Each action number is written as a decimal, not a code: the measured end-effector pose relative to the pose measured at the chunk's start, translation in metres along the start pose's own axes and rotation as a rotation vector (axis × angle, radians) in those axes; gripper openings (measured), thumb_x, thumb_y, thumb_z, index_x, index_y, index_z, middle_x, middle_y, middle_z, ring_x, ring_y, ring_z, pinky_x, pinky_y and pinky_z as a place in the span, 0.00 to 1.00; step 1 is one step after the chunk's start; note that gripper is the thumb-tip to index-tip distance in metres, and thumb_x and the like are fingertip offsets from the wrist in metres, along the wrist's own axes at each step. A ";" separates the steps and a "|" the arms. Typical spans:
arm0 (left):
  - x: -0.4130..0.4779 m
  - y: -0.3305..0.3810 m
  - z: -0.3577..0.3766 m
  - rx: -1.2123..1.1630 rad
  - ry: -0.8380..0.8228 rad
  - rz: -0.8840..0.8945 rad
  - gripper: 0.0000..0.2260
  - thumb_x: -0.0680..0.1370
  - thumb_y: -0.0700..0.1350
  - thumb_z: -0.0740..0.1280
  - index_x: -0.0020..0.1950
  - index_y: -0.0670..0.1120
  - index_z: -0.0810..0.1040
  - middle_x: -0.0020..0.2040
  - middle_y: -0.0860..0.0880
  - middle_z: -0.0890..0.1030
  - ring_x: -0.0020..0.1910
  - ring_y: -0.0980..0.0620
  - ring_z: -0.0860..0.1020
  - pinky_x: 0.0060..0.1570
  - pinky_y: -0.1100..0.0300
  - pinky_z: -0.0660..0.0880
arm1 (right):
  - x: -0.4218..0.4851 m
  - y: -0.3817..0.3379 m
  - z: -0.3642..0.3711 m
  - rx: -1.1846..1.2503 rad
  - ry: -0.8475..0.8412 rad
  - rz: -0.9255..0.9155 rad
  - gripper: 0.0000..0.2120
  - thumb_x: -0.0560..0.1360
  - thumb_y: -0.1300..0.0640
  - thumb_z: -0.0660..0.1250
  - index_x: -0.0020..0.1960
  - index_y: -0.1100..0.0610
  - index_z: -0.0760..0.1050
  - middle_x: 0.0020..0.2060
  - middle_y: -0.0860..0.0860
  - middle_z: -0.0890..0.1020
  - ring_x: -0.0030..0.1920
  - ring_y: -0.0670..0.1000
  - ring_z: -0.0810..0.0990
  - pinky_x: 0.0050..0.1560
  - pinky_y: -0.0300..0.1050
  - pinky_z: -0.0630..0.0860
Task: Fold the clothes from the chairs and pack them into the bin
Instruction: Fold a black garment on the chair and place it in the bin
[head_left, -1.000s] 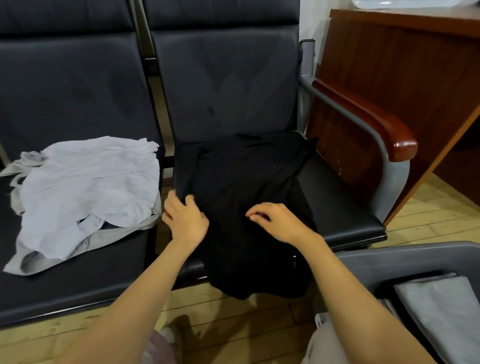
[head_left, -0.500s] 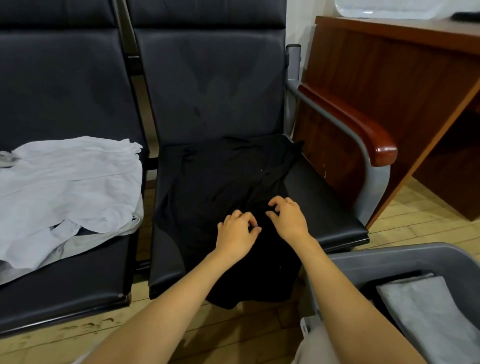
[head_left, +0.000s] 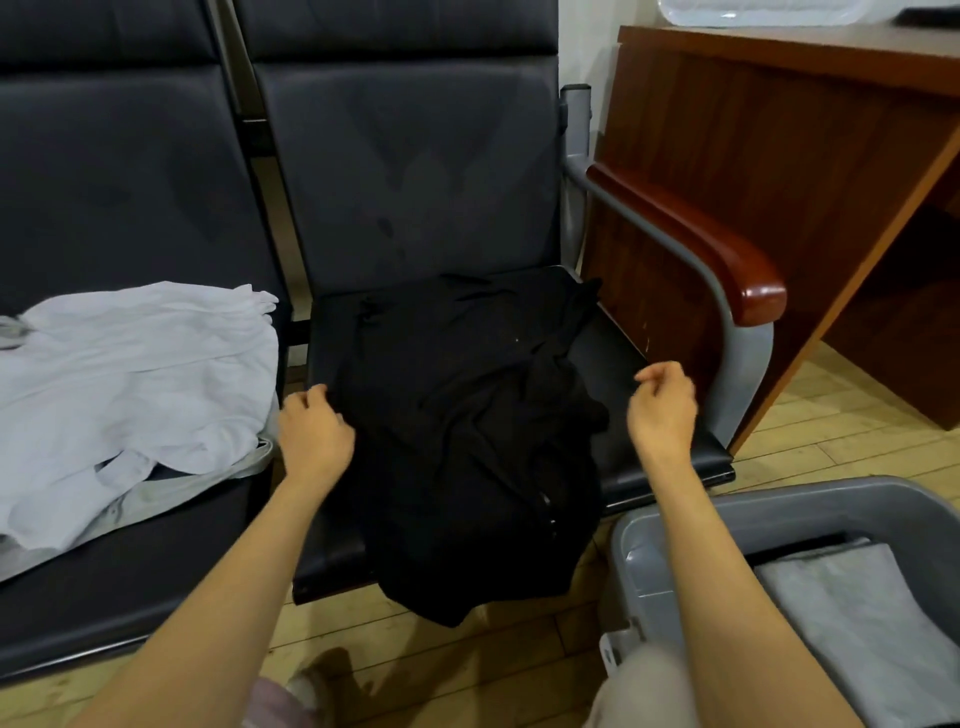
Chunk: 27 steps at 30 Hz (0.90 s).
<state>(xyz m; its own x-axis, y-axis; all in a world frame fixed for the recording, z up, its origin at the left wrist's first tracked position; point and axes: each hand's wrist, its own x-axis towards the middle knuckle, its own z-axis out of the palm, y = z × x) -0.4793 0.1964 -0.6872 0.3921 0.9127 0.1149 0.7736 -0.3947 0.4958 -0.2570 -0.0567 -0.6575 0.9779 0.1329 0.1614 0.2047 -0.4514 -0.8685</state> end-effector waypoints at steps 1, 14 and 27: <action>0.003 -0.006 0.002 -0.018 -0.018 -0.033 0.20 0.78 0.37 0.63 0.70 0.35 0.67 0.66 0.32 0.68 0.66 0.34 0.66 0.66 0.45 0.61 | -0.002 0.005 0.005 -0.051 -0.093 0.032 0.05 0.79 0.63 0.58 0.54 0.60 0.71 0.55 0.60 0.75 0.49 0.57 0.76 0.51 0.48 0.71; 0.009 -0.008 0.001 -0.059 -0.206 -0.078 0.15 0.74 0.50 0.72 0.54 0.42 0.78 0.54 0.44 0.81 0.57 0.41 0.77 0.60 0.47 0.70 | -0.016 0.010 0.041 -0.363 -0.225 -0.001 0.14 0.78 0.50 0.65 0.59 0.57 0.73 0.58 0.56 0.74 0.60 0.57 0.72 0.49 0.50 0.72; 0.005 -0.008 -0.023 -0.966 -0.547 -0.454 0.33 0.62 0.37 0.80 0.65 0.36 0.73 0.59 0.42 0.79 0.57 0.43 0.78 0.60 0.49 0.74 | -0.002 0.019 -0.009 -0.289 -0.119 0.145 0.14 0.76 0.64 0.60 0.61 0.59 0.68 0.60 0.61 0.73 0.61 0.62 0.70 0.57 0.55 0.69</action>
<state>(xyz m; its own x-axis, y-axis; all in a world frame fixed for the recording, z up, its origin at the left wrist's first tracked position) -0.4946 0.2064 -0.6710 0.5210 0.6900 -0.5025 0.2942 0.4075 0.8645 -0.2546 -0.0731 -0.6702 0.9894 0.1430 -0.0246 0.0839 -0.7022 -0.7070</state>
